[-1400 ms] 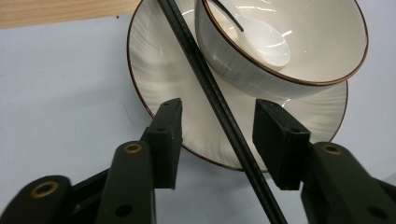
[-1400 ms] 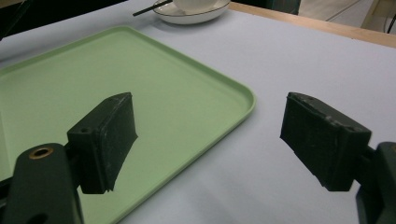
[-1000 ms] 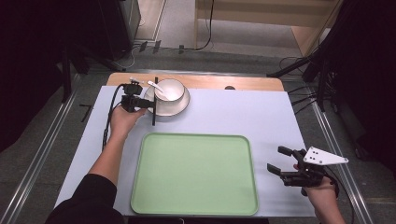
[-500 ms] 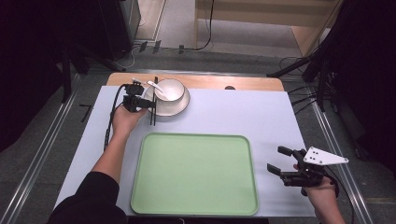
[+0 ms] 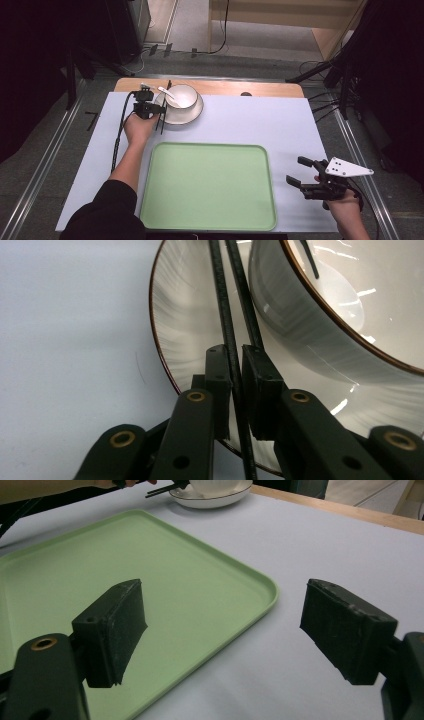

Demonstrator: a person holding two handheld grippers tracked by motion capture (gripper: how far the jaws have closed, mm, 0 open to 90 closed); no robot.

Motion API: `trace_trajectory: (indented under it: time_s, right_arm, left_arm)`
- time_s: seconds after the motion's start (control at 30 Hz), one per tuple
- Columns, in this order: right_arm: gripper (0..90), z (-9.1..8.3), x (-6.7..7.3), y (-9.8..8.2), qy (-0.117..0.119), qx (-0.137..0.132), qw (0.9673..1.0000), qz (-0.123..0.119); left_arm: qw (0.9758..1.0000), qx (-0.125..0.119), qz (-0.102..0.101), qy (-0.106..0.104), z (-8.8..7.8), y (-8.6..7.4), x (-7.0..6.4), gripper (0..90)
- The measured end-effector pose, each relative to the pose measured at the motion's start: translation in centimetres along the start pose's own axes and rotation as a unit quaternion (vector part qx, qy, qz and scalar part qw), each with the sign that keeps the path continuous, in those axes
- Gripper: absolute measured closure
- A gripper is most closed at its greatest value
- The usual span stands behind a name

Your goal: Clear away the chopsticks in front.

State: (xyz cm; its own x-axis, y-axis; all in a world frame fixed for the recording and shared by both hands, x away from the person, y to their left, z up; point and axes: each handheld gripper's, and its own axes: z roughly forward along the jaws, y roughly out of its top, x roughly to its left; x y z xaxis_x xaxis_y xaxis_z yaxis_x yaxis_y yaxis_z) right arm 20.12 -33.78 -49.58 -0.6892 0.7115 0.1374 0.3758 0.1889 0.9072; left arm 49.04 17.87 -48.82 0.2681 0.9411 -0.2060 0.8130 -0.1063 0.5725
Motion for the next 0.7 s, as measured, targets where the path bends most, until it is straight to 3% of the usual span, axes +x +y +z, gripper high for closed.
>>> trace_trajectory:
  time_s: [0.17, 0.4, 0.7]
  right_arm:
    - [18.4, 0.0, 0.0, 0.0, 0.001, 0.0, 1.0, 0.0]
    - [18.4, 0.0, 0.0, 0.0, 0.002, 0.0, 1.0, -0.003]
    - [18.4, 0.0, 0.1, 0.0, 0.002, 0.0, 1.0, -0.005]
  left_arm:
    - [0.9999, 0.001, -0.009, 0.008, -0.1, 0.1, 0.0, 85.3]
    - [0.9999, -0.005, -0.013, 0.004, -0.5, 0.2, 0.2, 86.2]
    - [0.9994, -0.005, -0.035, 0.0, -3.1, 0.6, 2.4, 86.4]
